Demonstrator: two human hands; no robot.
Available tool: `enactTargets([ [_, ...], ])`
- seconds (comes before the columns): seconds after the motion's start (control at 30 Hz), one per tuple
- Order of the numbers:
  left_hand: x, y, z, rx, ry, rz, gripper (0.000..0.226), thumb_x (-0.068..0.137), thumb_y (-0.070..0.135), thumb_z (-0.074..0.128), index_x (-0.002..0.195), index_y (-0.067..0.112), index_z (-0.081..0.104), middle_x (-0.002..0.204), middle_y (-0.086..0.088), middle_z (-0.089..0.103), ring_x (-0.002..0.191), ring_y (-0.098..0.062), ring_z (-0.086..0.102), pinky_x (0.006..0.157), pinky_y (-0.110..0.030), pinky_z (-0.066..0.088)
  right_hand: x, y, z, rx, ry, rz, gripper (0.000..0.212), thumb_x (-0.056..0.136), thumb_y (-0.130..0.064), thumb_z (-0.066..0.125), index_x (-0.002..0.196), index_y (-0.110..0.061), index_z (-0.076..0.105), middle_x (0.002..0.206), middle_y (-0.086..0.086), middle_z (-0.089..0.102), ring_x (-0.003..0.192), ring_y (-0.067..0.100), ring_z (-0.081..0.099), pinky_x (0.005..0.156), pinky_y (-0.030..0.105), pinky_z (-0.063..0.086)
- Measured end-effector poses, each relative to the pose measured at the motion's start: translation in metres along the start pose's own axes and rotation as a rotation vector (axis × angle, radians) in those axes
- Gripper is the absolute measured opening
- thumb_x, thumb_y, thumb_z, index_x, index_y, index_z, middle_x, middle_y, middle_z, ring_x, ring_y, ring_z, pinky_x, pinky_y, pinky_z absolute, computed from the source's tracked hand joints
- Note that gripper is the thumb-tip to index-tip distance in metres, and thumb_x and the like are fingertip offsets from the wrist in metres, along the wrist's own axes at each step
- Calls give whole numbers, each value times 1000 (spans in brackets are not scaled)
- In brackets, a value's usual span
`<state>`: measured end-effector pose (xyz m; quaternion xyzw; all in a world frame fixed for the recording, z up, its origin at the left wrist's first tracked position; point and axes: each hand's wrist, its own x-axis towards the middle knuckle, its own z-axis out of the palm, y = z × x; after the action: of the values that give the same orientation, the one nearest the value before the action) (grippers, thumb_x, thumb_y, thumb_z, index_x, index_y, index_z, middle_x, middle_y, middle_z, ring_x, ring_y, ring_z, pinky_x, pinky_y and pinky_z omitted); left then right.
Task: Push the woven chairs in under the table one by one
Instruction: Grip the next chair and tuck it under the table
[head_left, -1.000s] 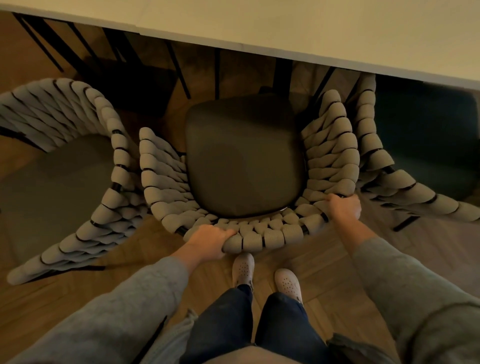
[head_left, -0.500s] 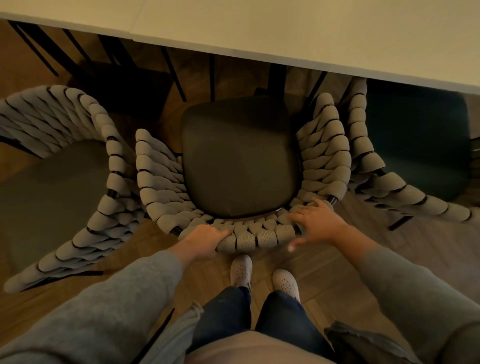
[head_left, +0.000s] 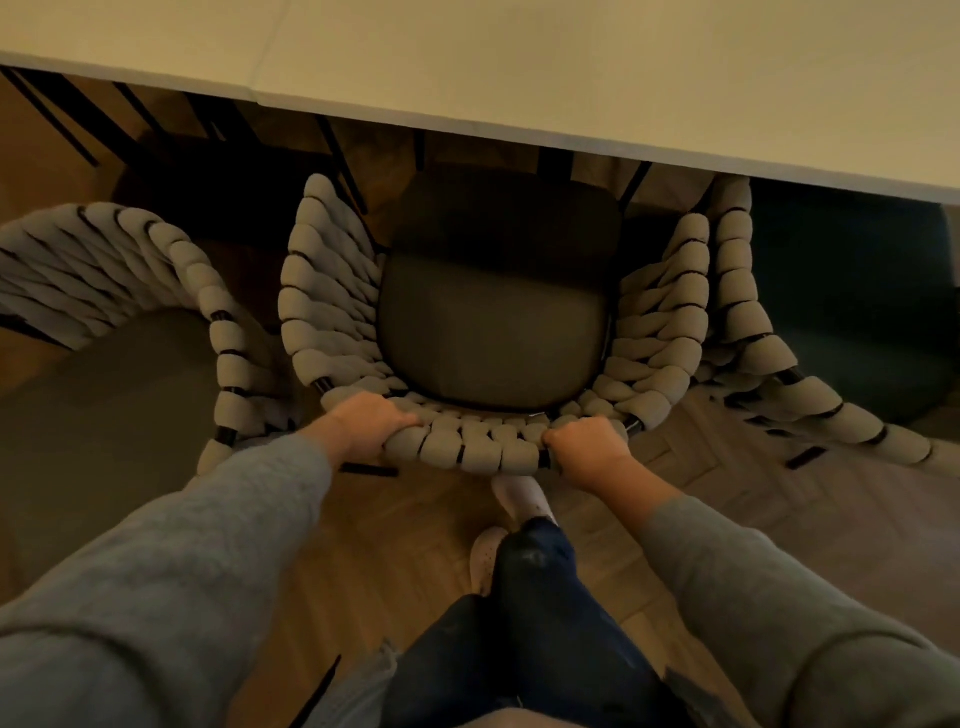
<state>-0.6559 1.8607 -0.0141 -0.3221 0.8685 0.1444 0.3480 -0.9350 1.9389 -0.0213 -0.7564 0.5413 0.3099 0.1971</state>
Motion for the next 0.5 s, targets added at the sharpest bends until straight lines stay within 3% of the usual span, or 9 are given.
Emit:
enactTargets([
  [0.27,43,-45,-39,51,-10,-54,52,97,19,51,144,33,33,130,-2,57,116,-22,56,96,-37,46,35,26,-36,118,14,28,27,95,-20,50,122,-22,52,114,5,61,106,26,57,102,45,35],
  [0.5,67,-64,-69,17,-28,-47,51,97,21,52,143,33,35,128,-2,58,114,-22,56,97,-39,46,61,57,-56,194,7,68,27,93,-20,54,120,-26,53,110,1,62,104,24,57,104,48,31],
])
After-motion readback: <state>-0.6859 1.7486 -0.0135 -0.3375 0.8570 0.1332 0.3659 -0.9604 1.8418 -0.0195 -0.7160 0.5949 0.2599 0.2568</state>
